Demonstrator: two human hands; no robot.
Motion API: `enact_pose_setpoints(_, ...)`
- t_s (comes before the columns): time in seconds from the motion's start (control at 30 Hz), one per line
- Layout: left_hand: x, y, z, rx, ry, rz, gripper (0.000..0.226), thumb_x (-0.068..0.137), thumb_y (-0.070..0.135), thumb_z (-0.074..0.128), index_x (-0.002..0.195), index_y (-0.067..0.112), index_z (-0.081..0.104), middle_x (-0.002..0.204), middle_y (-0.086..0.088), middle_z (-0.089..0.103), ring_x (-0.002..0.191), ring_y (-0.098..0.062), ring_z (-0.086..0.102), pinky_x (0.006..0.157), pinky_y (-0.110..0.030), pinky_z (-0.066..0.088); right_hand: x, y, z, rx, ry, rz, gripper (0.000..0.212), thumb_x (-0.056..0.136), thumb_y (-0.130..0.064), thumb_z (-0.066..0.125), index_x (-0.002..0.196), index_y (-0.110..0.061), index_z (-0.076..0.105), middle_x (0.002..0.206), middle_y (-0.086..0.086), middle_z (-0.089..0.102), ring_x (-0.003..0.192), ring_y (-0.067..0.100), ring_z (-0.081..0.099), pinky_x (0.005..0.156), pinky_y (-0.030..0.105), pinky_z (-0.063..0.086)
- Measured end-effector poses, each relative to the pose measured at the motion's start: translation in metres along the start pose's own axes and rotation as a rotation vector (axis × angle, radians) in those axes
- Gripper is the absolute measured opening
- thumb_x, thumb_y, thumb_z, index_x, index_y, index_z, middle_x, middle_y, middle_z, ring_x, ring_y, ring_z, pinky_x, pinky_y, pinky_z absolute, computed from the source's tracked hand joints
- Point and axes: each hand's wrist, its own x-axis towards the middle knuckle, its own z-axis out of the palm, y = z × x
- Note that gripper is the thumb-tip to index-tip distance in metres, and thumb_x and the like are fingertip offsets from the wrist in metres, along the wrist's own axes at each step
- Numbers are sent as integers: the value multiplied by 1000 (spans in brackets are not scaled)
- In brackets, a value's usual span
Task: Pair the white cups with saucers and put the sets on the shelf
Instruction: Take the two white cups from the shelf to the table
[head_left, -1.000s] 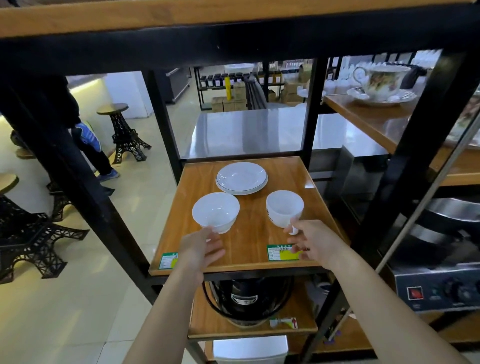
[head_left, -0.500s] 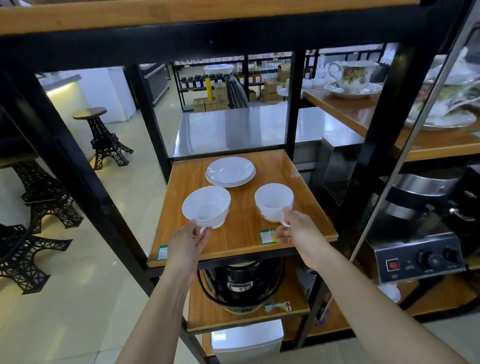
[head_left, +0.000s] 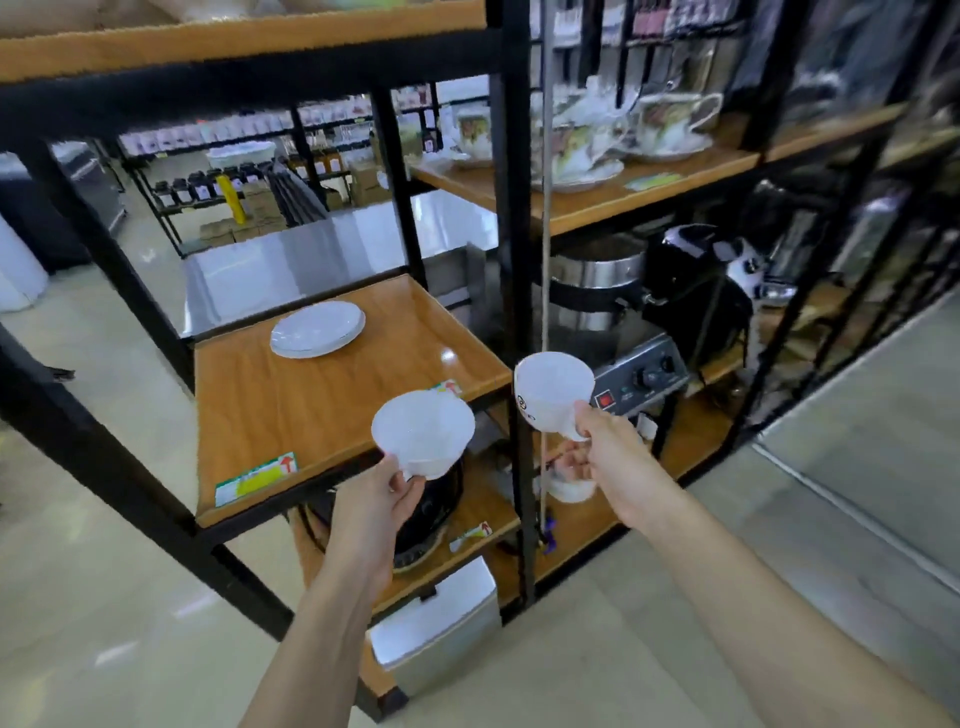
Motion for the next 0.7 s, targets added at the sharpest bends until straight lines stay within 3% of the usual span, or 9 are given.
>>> enact_pose_setpoints(0.07,-4,-15,28,18,-78,-28,22,97,11,44,88,-2,60,78,-8,46,94,-23,56,105,-37,43,-12,6,-38,31,66,0,29,99,-34,35,111,-14,51,75,8,53,65,18,51,65,30,45)
enact_pose_setpoints(0.13,-12,-29,62,43,-173,-51,36,98,13,43,125,-10,49,85,-7,51,96,-22,55,104,-36,44,-22,12,-80,20,154,-16,30,98,-36,35,110,-12,50,78,9,55,65,19,52,58,25,45)
enact_pose_setpoints(0.2,-25,-43,100,88,-242,-100,41,98,15,44,134,-4,43,94,-5,54,106,-23,59,104,-37,44,-34,17,-122,38,250,-29,28,98,-35,36,108,-12,48,75,8,53,62,18,52,54,24,43)
enact_pose_setpoints(0.3,-46,-67,158,175,-320,-170,24,97,12,47,118,6,55,106,-5,54,113,-23,59,101,-35,48,-56,25,-188,108,392,-44,27,98,-32,37,108,-11,49,67,6,48,57,17,47,54,26,40)
enact_pose_setpoints(0.33,-54,-76,178,228,-374,-182,12,96,11,46,100,8,57,101,-4,56,109,-20,58,93,-28,52,-65,28,-211,125,437,-47,28,98,-31,37,108,-9,50,67,6,47,56,17,46,55,27,40)
enact_pose_setpoints(0.4,-69,-98,219,255,-500,-180,19,97,9,45,79,11,51,86,-4,54,102,-21,54,80,-24,54,-82,34,-257,145,526,-46,27,97,-29,37,104,-7,51,66,6,44,56,18,44,58,29,40)
enact_pose_setpoints(0.53,-103,-143,304,218,-634,-228,29,94,4,48,65,9,44,79,-10,46,88,-25,54,104,-42,44,-116,45,-344,195,694,-51,24,96,-25,36,99,-7,52,67,7,44,56,18,42,60,30,38)
enact_pose_setpoints(0.6,-127,-167,344,240,-738,-244,34,96,6,45,62,9,41,88,-11,45,93,-25,52,105,-41,43,-129,50,-388,233,770,-50,23,97,-25,36,99,-9,52,75,9,45,57,17,42,58,28,38)
enact_pose_setpoints(0.7,-160,-204,403,295,-866,-281,39,96,7,45,57,9,39,95,-12,47,99,-26,55,106,-41,42,-144,58,-454,297,870,-66,34,97,-25,36,116,-3,54,86,10,45,60,15,42,57,27,40)
